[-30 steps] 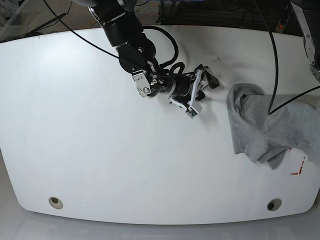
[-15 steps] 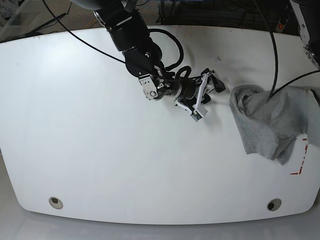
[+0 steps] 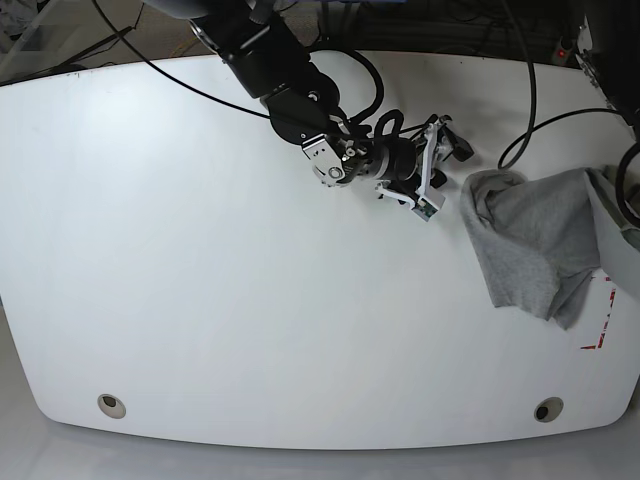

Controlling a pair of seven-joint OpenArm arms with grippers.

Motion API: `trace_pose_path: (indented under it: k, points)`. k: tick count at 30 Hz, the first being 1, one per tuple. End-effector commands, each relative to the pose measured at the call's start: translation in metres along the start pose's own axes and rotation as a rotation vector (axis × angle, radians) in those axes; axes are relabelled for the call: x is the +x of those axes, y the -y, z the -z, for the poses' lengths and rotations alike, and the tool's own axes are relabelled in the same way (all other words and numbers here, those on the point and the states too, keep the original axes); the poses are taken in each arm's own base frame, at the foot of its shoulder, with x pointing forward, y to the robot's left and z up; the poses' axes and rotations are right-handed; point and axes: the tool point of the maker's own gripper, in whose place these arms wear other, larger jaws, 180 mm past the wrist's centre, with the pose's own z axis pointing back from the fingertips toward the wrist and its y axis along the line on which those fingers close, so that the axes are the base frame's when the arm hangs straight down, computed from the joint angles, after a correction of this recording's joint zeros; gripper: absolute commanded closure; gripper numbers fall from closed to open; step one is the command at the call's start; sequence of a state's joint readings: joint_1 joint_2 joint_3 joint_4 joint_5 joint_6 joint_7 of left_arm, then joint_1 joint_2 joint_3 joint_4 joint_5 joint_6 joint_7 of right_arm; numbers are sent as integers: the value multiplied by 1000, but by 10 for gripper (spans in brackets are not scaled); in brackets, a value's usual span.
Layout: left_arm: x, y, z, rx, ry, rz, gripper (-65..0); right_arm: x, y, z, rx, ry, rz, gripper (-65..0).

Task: Fold the T-shirt properly
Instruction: 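Release the shirt and regrasp its bunched fabric with the left gripper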

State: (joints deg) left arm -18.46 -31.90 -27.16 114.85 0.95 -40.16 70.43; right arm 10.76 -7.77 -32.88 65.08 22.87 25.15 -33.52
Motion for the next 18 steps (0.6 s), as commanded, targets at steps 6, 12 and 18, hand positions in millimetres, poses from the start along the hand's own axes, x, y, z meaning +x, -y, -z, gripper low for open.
trace_pose_path:
  k: [6,12,18]
  points:
    - [-20,22,0,-48,-20,74,-11,16,8,-7,-13,41,-18,-401]
    - [-51,52,0,-126,-93,134,-361,8,18,-13,-31,27,-16,-401]
    - [-82,103,-5,-251,-156,143,-524,13,19,-18,-35,41,-32,-401]
